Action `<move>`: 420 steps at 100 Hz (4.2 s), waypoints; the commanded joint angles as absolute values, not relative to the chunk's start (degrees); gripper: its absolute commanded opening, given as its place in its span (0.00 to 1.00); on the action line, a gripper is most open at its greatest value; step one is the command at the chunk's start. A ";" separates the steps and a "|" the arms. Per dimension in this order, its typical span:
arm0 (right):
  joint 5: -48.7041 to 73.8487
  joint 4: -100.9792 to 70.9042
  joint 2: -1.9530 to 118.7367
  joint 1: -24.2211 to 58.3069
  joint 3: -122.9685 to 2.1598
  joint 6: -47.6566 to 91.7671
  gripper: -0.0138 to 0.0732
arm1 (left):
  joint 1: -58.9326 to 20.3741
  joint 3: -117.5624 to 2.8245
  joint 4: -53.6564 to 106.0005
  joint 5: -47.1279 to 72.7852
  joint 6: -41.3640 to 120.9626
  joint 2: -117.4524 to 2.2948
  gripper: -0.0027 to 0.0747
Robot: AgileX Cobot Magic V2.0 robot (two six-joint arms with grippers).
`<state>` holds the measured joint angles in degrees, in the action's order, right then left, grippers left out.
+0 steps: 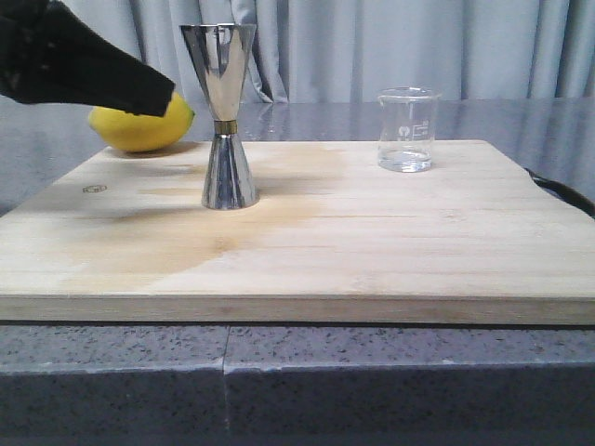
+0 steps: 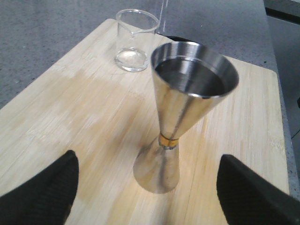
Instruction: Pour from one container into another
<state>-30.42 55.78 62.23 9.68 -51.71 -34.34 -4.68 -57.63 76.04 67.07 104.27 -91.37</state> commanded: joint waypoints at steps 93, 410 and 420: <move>17.54 53.65 57.26 9.34 -65.28 -34.06 0.81 | 12.50 -64.54 83.36 21.01 84.34 -56.74 0.71; 13.93 54.10 13.99 9.44 -27.81 -33.95 0.08 | 1.12 -0.37 11.66 -0.95 4.70 1.85 0.01; 13.93 54.10 13.99 9.44 -27.81 -33.95 0.08 | 1.12 0.50 6.31 0.00 1.63 1.85 0.01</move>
<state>16.55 52.46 13.45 9.58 -26.45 -34.34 1.64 0.17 10.73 5.15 4.38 0.34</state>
